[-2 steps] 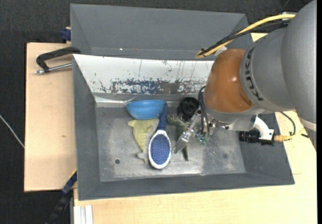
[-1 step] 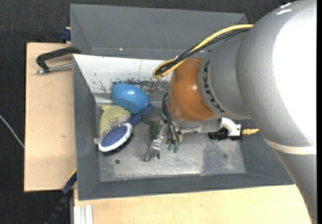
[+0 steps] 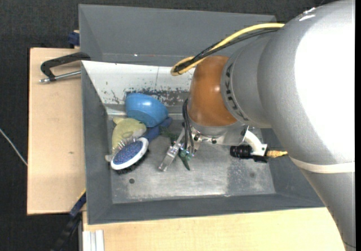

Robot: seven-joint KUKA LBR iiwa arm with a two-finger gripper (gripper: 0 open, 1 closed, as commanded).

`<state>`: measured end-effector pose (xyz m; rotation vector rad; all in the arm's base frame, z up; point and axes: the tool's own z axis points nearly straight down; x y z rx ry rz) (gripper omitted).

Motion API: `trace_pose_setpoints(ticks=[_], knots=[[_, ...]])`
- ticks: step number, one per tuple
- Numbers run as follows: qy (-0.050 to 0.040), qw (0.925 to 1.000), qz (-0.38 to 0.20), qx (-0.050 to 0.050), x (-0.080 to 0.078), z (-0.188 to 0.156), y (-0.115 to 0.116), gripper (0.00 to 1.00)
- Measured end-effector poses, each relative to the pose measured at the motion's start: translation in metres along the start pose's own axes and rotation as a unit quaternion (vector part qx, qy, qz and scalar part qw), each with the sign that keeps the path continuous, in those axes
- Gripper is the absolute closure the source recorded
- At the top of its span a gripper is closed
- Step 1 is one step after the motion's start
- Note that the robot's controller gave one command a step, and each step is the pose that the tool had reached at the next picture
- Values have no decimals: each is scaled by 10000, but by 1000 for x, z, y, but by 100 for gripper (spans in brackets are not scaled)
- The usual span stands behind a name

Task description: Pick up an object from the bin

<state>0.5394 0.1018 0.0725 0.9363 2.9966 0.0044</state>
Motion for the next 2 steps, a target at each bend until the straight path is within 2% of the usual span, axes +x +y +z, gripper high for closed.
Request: trace_pose_setpoints(ticks=[1, 2], knots=[[-24, 10000, 8, 0, -2, -2, -1, 100], [-32, 10000, -3, -26, -4, -79, 2, 100]])
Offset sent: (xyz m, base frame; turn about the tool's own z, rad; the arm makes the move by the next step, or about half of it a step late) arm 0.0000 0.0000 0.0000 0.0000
